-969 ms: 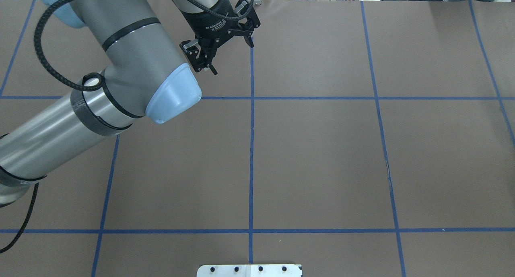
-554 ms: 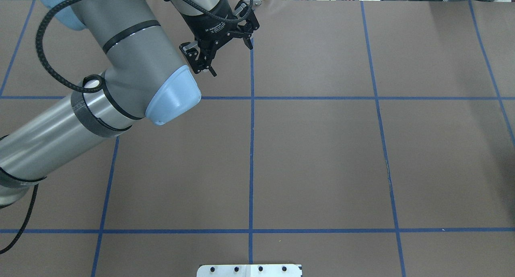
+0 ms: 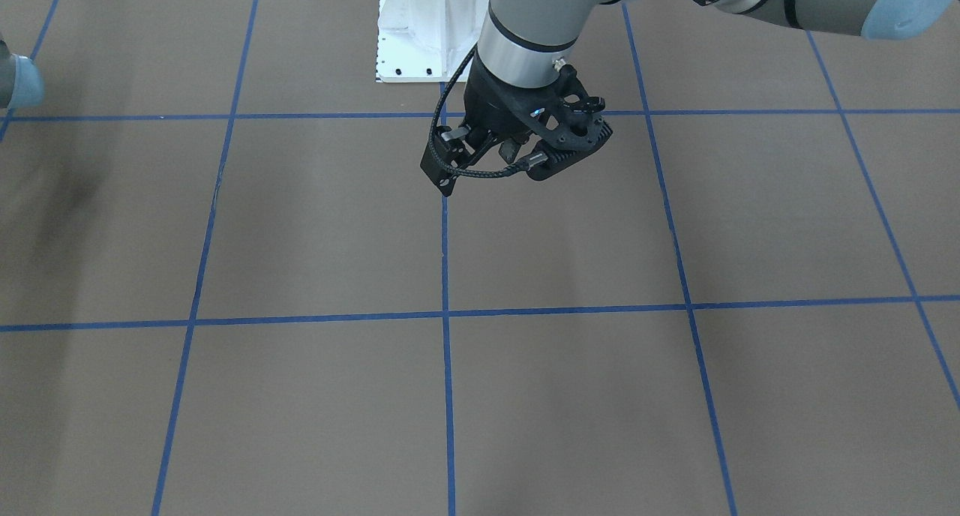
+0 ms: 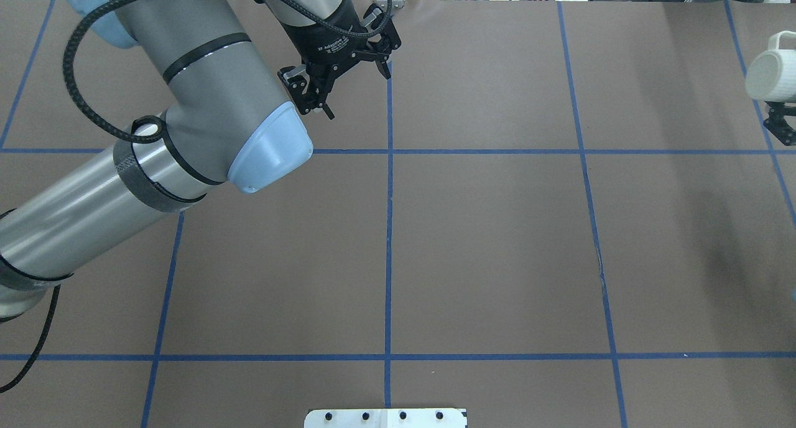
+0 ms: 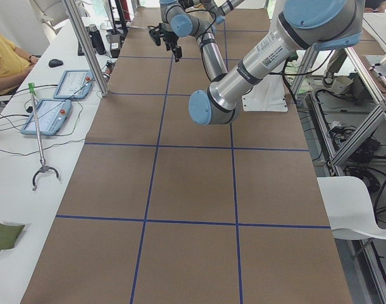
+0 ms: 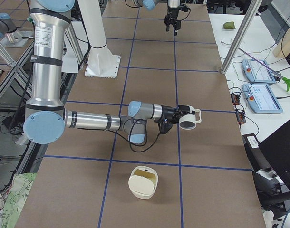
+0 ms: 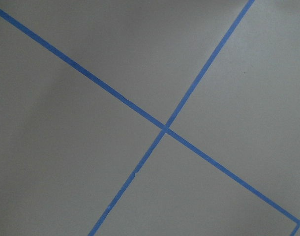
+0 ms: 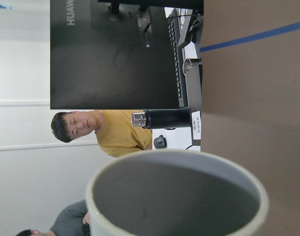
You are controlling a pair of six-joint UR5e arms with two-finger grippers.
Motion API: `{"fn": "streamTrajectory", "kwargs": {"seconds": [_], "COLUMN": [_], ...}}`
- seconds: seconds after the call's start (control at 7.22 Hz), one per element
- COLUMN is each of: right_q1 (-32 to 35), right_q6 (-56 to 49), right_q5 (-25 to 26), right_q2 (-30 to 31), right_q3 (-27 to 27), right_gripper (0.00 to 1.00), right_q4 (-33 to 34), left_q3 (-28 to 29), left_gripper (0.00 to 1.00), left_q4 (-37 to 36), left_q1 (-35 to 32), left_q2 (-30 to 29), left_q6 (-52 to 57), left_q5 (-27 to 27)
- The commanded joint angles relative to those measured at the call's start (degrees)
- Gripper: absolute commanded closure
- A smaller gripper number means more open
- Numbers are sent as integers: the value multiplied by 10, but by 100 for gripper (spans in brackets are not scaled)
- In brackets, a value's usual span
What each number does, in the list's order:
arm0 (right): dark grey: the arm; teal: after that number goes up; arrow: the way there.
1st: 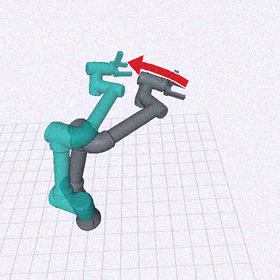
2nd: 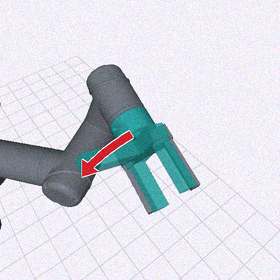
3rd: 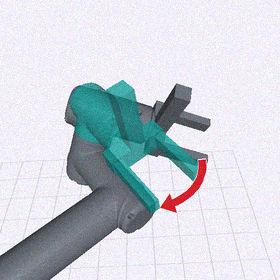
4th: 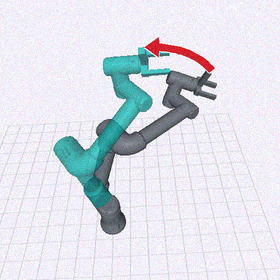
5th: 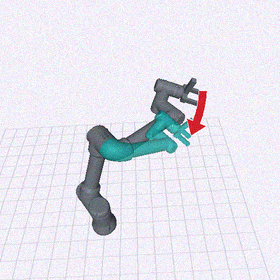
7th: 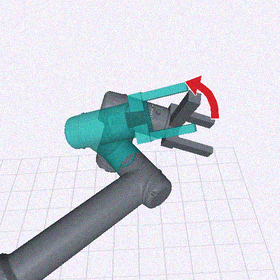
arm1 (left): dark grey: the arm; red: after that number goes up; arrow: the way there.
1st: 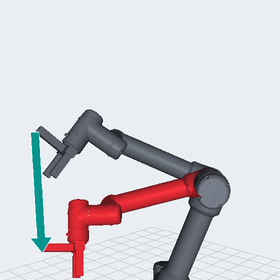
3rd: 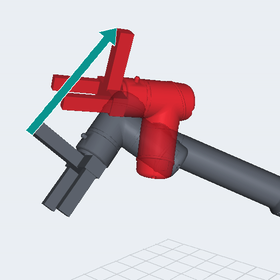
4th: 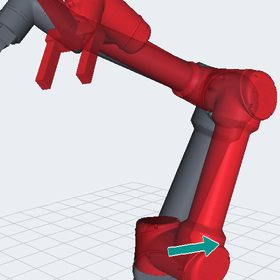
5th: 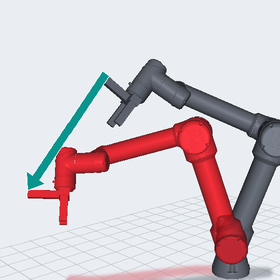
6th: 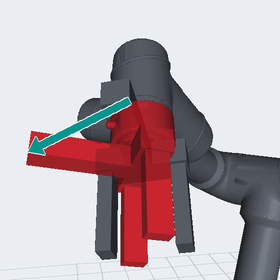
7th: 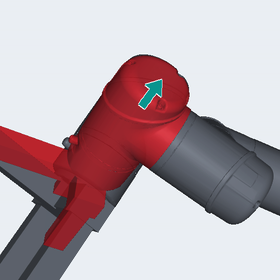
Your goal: Left arm hands cup to right arm to dump lemon
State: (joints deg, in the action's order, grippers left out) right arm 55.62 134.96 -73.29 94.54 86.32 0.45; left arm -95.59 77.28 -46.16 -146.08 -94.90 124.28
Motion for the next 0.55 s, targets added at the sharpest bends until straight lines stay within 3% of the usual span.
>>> {"fn": "streamTrajectory", "kwargs": {"seconds": [0.0,0.14,0.28,0.42], "right_q1": [-52,-82,-106,-163], "right_q6": [-200,-341,-382,-398], "right_q5": [5,17,37,98], "right_q2": [-67,-92,-132,-186], "right_q3": [17,28,45,47], "right_gripper": [76,77,77,81], "right_q4": [82,116,184,252], "left_q3": [9,14,16,17], "left_gripper": [0,0,0,0], "left_q4": [2,4,4,4], "left_q1": [-5,-7,-8,-9], "left_q2": [-3,-3,-3,-3], "left_q6": [16,20,37,37], "left_q5": [1,1,2,2]}}
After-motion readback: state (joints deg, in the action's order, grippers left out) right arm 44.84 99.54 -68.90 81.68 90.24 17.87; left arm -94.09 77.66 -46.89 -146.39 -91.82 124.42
